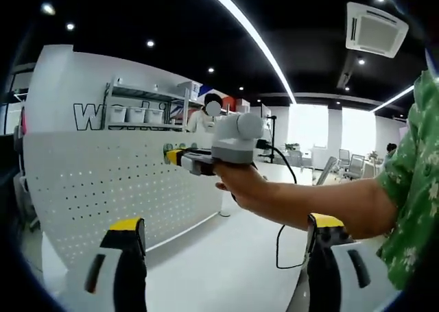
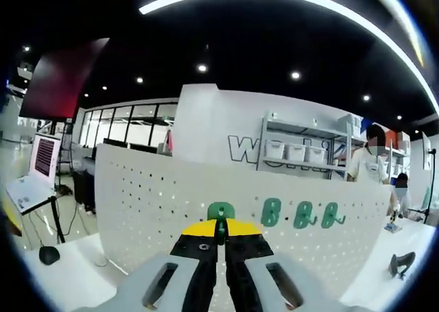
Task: Insert the hook assembly into the mounting plate slot until the hook locks in place.
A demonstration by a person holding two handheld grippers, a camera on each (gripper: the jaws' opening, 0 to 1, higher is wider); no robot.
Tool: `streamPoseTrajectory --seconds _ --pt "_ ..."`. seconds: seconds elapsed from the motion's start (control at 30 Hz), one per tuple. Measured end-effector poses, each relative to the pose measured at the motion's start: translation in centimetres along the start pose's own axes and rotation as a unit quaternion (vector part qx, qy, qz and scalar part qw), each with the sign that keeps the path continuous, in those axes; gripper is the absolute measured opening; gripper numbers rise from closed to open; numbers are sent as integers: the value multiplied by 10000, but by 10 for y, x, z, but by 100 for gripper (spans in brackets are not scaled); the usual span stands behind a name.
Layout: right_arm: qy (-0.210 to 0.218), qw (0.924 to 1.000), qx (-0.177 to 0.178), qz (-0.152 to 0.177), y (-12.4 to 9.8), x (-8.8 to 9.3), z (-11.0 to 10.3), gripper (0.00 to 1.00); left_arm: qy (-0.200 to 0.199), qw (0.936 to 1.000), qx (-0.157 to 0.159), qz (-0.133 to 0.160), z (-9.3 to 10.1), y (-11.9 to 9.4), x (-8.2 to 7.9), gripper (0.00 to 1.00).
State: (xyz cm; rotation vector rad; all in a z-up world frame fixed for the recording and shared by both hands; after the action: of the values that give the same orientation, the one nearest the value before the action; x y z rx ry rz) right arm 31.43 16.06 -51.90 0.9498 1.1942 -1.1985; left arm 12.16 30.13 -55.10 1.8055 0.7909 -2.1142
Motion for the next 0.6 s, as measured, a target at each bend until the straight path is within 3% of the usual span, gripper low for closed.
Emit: streamPoseTrajectory --seconds 0.37,0.6 --pt "-64 9998 196 67 26 -4 6 1 -26 9999 -21 -99 -9 2 3 100" --pt "165 9996 246 28 39 -1 9 1 -64 9999 22 -159 -13 5 6 100"
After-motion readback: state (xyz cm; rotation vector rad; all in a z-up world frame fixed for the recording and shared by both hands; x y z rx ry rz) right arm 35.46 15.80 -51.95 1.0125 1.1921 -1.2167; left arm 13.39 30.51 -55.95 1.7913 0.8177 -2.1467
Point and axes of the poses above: the point that each gripper's makers call its tool centre point, and the gripper's own axes: y roughly forward along the fingers, z roughly to its right, x roughly out of its underside, the point moved 4 cm from there along -y, roughly backward along the fingers, and after that the axes turned 8 degrees about -z, right-handed, at the moved point
